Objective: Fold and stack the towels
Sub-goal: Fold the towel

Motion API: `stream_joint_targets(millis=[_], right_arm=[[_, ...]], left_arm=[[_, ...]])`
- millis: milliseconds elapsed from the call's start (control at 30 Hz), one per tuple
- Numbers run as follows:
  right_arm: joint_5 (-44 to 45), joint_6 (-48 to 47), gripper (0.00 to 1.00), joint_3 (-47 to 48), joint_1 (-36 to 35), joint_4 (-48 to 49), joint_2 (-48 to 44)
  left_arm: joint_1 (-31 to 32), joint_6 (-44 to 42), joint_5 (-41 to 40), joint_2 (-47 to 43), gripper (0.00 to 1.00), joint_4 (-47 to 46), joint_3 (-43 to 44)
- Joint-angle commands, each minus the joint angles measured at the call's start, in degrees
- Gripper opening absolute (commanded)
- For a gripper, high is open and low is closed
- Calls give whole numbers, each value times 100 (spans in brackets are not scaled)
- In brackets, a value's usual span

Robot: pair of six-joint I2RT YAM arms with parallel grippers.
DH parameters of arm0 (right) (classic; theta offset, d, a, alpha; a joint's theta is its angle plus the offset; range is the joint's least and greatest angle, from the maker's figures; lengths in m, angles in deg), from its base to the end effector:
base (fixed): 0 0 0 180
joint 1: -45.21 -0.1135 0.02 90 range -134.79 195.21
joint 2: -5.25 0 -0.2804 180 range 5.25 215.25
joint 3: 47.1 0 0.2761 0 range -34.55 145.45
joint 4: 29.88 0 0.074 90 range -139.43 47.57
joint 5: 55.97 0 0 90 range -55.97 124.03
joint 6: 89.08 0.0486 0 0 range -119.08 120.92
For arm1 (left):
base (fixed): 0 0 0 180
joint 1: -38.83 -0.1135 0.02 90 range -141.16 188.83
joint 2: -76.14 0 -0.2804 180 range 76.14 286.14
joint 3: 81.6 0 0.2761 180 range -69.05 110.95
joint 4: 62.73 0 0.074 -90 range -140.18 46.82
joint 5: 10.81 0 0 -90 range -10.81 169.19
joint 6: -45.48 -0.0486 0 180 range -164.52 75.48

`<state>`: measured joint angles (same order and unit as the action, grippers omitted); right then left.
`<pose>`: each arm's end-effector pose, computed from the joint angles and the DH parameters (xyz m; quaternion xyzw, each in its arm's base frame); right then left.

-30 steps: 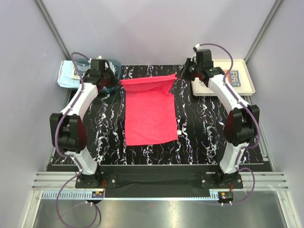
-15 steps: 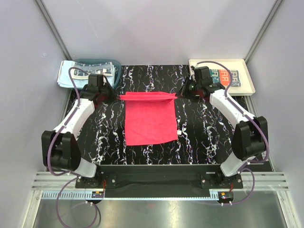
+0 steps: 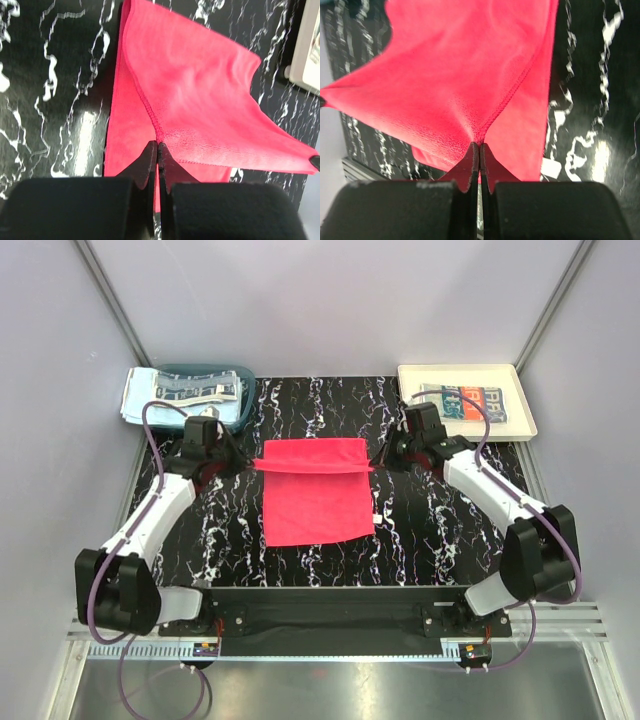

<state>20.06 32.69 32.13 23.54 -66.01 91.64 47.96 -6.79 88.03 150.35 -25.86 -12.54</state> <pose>0.3344 0.1455 0.2759 0.0322 0.9120 0.2766 0.3013 0.3042 -0.0565 0.2769 -0.1946 0.8904 -0.2258 0.3439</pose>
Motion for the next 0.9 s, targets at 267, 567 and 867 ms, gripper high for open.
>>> stream_joint_targets(millis=[267, 567, 867], right_arm=[[255, 242, 0, -866, -118, 248, -597], [299, 268, 0, -1025, -136, 81, -975], [317, 312, 0, -1376, -162, 116, -1230]], left_arm=[[449, 32, 39, -671, 0, -190, -852], [564, 58, -31, -1102, 0, 11, -940], [608, 93, 82, -1471, 0, 73, -1300]])
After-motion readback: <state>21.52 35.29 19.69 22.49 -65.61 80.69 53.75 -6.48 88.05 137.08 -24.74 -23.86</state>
